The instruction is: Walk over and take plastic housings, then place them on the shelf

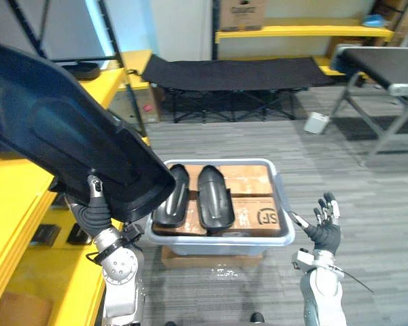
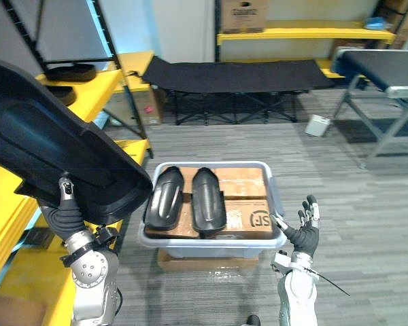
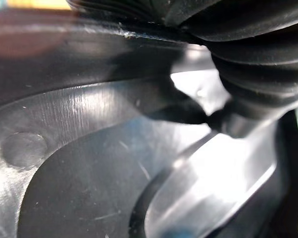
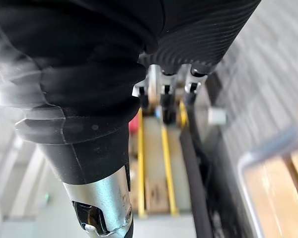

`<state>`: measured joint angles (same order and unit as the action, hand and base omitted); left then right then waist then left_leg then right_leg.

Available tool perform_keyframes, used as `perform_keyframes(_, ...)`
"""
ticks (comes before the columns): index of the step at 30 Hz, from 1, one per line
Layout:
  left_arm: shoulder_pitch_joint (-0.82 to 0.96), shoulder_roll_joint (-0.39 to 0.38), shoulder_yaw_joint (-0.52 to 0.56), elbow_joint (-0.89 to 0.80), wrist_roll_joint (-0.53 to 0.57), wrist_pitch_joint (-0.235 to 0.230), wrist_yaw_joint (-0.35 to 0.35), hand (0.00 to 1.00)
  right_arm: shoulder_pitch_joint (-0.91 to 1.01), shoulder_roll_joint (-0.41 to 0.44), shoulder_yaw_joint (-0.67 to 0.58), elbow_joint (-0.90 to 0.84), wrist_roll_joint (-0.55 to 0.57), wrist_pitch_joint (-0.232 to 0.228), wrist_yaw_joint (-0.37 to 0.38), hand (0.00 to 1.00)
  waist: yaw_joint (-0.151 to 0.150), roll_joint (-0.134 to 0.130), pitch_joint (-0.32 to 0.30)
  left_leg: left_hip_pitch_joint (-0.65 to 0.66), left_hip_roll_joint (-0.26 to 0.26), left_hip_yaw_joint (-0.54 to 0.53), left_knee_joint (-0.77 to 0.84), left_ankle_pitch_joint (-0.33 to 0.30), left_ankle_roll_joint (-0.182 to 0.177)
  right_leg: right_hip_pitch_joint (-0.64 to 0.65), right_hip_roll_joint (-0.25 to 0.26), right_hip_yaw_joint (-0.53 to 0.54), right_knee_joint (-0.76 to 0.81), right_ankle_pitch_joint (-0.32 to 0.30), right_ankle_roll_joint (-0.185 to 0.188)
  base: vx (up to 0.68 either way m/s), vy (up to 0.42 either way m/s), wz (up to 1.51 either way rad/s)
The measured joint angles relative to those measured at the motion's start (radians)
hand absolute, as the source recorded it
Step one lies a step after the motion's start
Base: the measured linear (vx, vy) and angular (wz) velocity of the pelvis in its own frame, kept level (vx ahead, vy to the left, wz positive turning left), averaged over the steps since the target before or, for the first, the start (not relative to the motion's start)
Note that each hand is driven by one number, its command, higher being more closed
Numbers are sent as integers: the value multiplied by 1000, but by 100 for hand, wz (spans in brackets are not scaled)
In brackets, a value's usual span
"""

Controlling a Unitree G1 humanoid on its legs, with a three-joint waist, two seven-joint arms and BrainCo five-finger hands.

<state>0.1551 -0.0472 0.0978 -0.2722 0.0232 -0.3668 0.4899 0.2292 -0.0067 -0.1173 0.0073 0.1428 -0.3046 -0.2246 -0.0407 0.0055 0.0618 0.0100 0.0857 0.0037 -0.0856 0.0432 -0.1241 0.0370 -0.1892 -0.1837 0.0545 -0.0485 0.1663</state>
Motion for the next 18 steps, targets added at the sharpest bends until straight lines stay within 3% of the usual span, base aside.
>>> perform_keyframes(1, 14, 3, 5, -21, 17, 0, -14, 100, -4, -1, 5, 0, 7, 2, 4, 0, 15, 2, 0, -13, -6, -53, 0, 12, 0, 0, -1, -23, 40, -32, 0, 78, -74, 127)
perform_keyframes(5, 121, 7, 63, -105, 25, 9, -29, 100, -86, -21, 66, 59, 9, 5, 33, 0, 80, 9, 4, -39, -12, -171, 6, 38, -14, 38, 0, -100, 72, -51, -17, 77, -45, 93)
perform_keyframes(8, 186, 5, 99, -139, 22, 10, -55, 100, -132, -23, 99, 79, 8, 6, 51, 0, 111, 9, 22, -53, -25, -231, 17, 41, -18, 80, -4, -173, 73, -75, -19, 22, -59, 86)
perform_keyframes(9, 211, 5, 113, -148, 11, 9, -93, 100, -140, -23, 101, 79, 1, 6, 50, 0, 118, 6, 24, -84, -41, -259, 26, 56, -8, 106, -10, -243, 74, -97, -19, -7, -59, 126)
perform_keyframes(10, 215, 2, 120, -148, -2, 9, -120, 100, -141, -23, 99, 79, -1, 7, 47, 0, 118, 5, 26, -97, -44, -249, 24, 51, 24, 117, -14, -276, 73, -101, -18, -16, -34, 178)
perform_keyframes(11, 215, 0, 120, -148, -25, 8, -169, 100, -140, -23, 83, 79, -1, 9, 39, 0, 111, 7, 34, -125, -27, -125, 45, 42, 103, 153, -18, -356, 75, -102, -17, 11, 16, 193)
perform_keyframes(12, 215, 1, 113, -148, -25, 4, -209, 100, -140, -36, 65, 78, -3, 9, 26, 0, 96, 11, 50, -142, -1, -1, 77, 46, 128, 184, -24, -400, 88, -102, -18, 25, 58, 196)
perform_keyframes(13, 219, 1, 110, -148, -25, 3, -227, 100, -139, -48, 53, 78, -4, 9, 24, 0, 97, 15, 53, -152, 10, 44, 89, 55, 129, 194, -27, -410, 96, -103, -18, 37, 142, 164)
perform_keyframes(14, 230, 1, 103, -149, -25, 2, -251, 100, -142, -72, 37, 78, -9, 9, 24, 0, 101, 41, 52, -153, 16, 95, 93, 86, 116, 210, -34, -419, 116, -109, -16, 19, 125, 96)
perform_keyframes(16, 251, 1, 98, -149, -26, -1, -267, 100, -157, -90, 30, 76, -11, 7, 29, 0, 113, 40, 56, -153, -2, 100, 85, 113, 71, 211, -59, -410, 136, -129, -10, 11, 84, 49)
perform_keyframes(18, 263, 1, 107, -149, -29, -1, -270, 100, -181, -75, 36, 75, -9, 7, 36, 0, 119, 42, 64, -151, -18, 117, 77, 116, 67, 200, -76, -383, 128, -130, -10, -11, 59, -9)
